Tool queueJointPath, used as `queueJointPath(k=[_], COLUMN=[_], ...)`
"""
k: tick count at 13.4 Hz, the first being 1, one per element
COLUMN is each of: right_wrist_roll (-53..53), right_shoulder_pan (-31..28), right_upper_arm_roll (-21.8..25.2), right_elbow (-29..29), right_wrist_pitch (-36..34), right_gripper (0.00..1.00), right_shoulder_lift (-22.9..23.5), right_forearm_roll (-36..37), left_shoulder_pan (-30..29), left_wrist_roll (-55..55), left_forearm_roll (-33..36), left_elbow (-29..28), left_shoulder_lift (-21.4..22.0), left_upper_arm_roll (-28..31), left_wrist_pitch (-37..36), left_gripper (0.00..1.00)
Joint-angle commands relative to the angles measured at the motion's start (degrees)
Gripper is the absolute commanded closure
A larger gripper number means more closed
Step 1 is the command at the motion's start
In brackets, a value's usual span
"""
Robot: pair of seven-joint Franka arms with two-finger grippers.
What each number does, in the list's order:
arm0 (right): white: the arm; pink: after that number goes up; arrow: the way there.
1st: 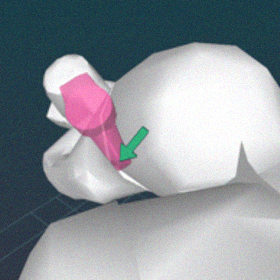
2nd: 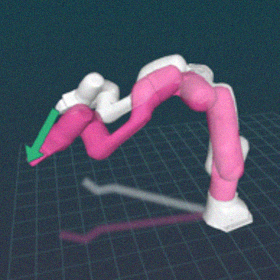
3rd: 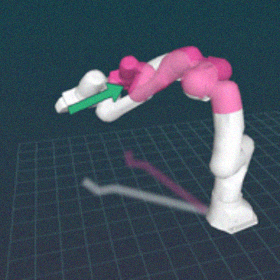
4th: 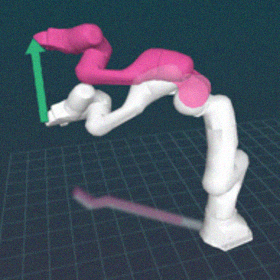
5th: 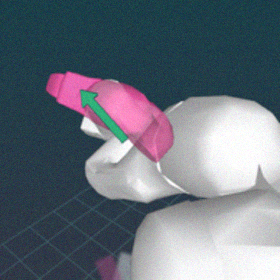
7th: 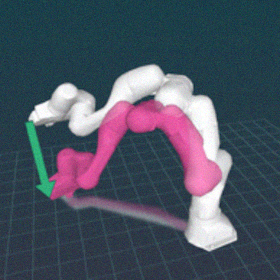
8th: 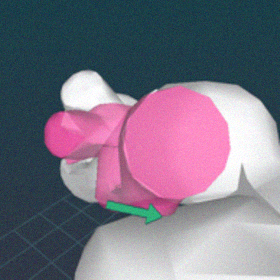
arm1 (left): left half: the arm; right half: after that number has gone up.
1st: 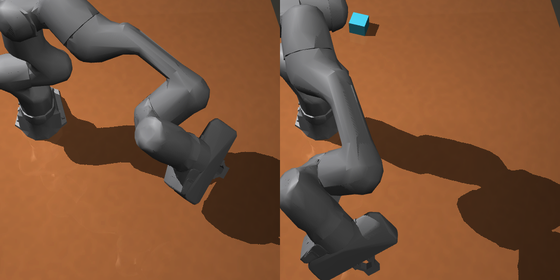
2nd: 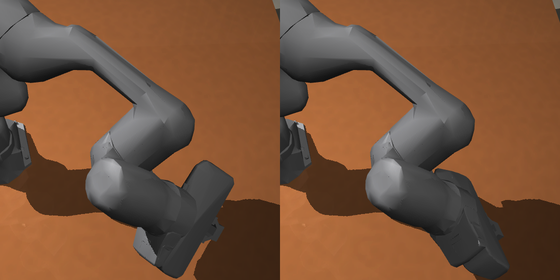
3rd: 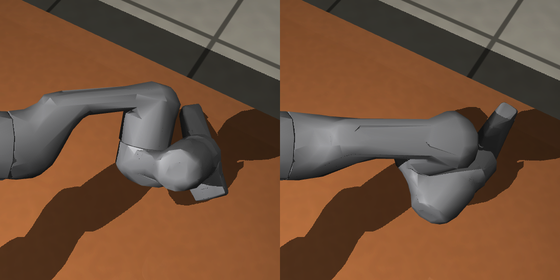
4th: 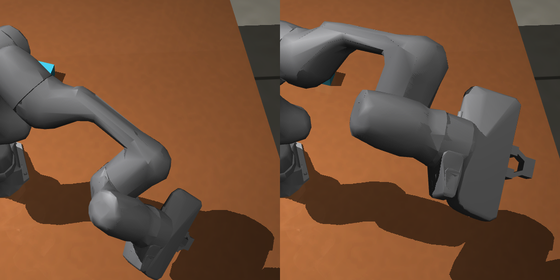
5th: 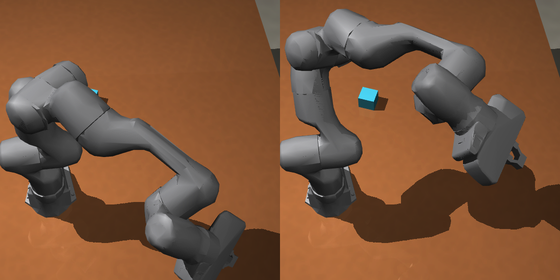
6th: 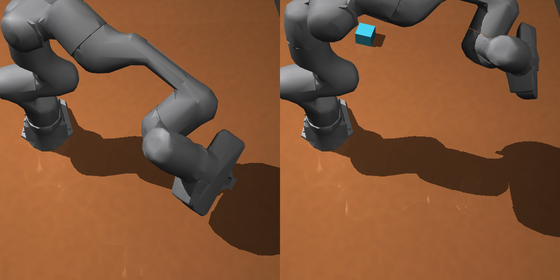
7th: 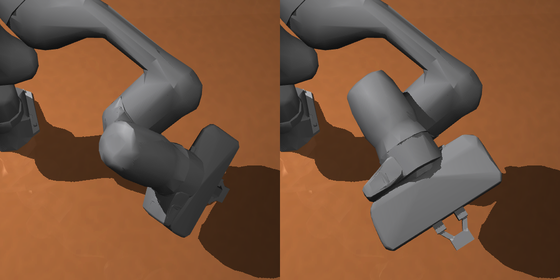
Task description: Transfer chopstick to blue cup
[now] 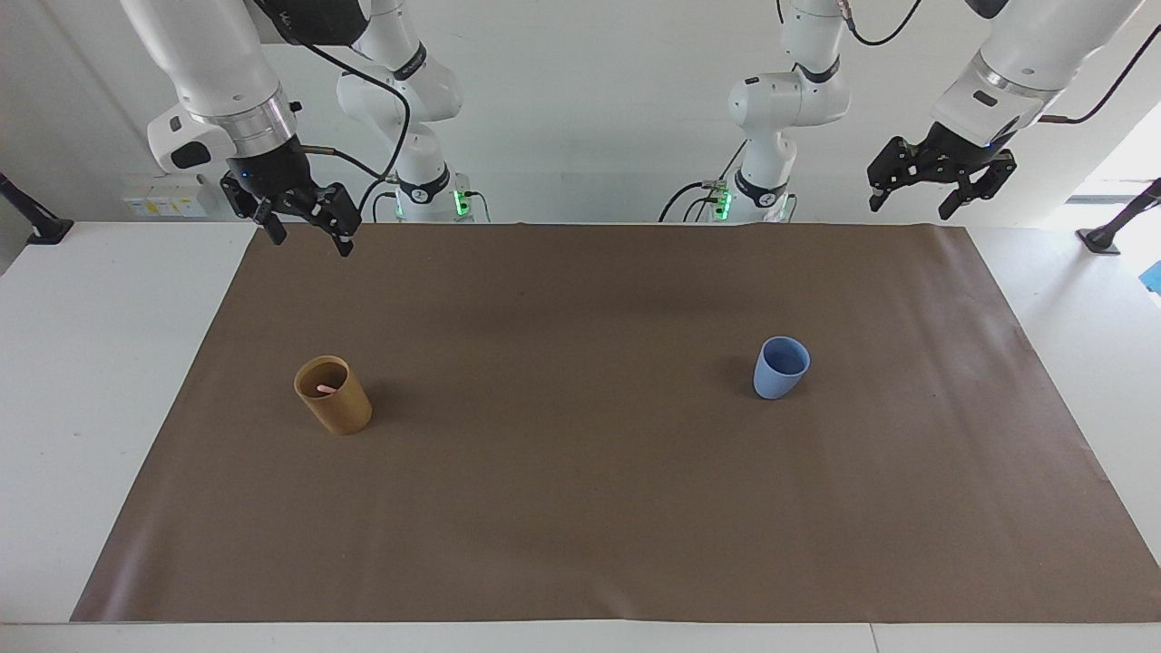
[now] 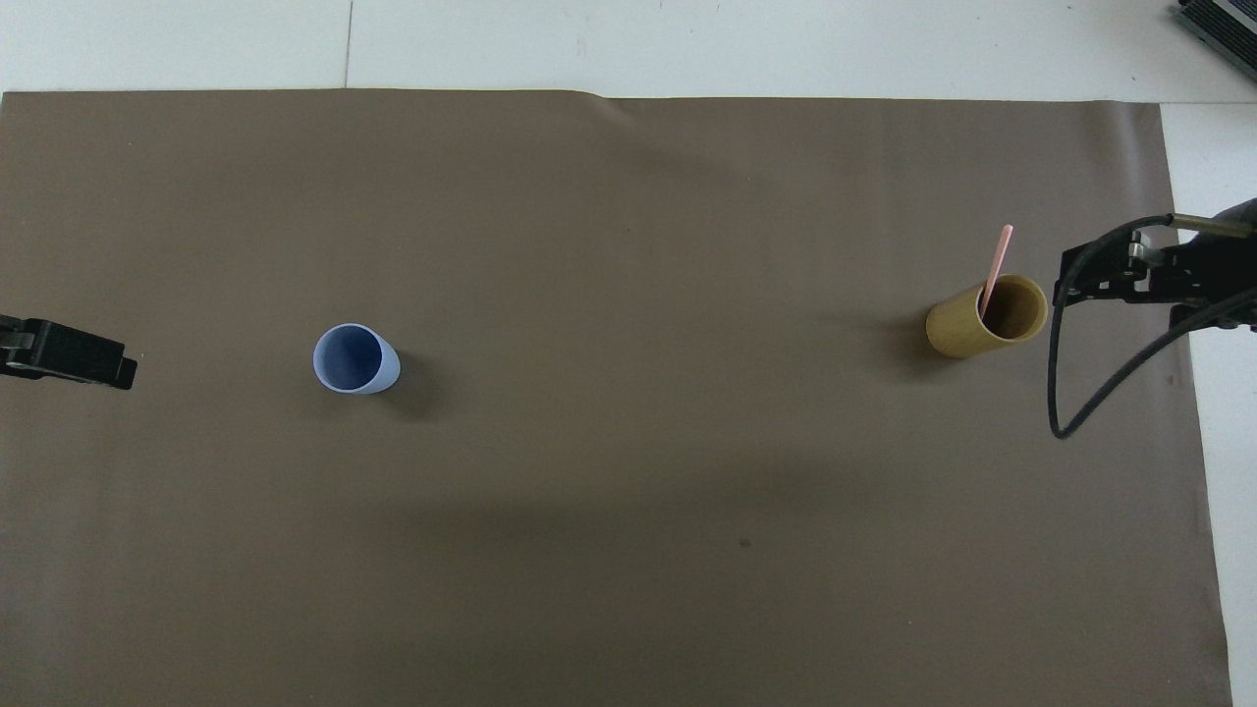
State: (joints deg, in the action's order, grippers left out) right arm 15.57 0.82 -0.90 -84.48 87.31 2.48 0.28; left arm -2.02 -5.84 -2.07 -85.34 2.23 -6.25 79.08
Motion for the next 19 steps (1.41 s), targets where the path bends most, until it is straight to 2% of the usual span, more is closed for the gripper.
queueJointPath(k=[1, 6, 12, 14, 19], right_wrist_roll=[0.60, 0.60, -2.03, -2.03, -5.28], right_shoulder_pan=[-0.91, -2.23, -2.58, -2.49, -2.41], right_upper_arm_roll=[-0.24, -0.24, -0.33, -0.33, -0.33], right_elbow=[-0.69, -1.74, -0.87, -0.25, -0.34], right_wrist_pitch=[-0.03, -0.83, 1.55, 1.55, 3.82], right_gripper=[0.00, 0.00, 0.00, 0.00, 0.00], right_shoulder_lift=[-0.55, -1.34, -0.11, 0.16, 0.25], right_forearm_roll=[-1.42, -1.42, -0.01, 0.25, 0.25], left_shoulder_pan=[0.08, -0.71, -0.53, -0.71, -0.71], left_wrist_roll=[-1.10, -0.22, -0.22, -0.57, -0.75], left_forearm_roll=[1.10, 1.01, 0.40, -2.75, -2.24], left_elbow=[-0.97, -2.29, -2.73, -4.21, -5.45], left_shoulder_lift=[1.28, 1.90, 2.07, 2.86, 3.57], left_upper_arm_roll=[-0.16, 0.28, 0.28, 0.36, 0.45], left_wrist_pitch=[-0.77, -0.34, -0.07, 1.59, 2.22], left_gripper=[0.00, 0.00, 0.00, 0.00, 0.00])
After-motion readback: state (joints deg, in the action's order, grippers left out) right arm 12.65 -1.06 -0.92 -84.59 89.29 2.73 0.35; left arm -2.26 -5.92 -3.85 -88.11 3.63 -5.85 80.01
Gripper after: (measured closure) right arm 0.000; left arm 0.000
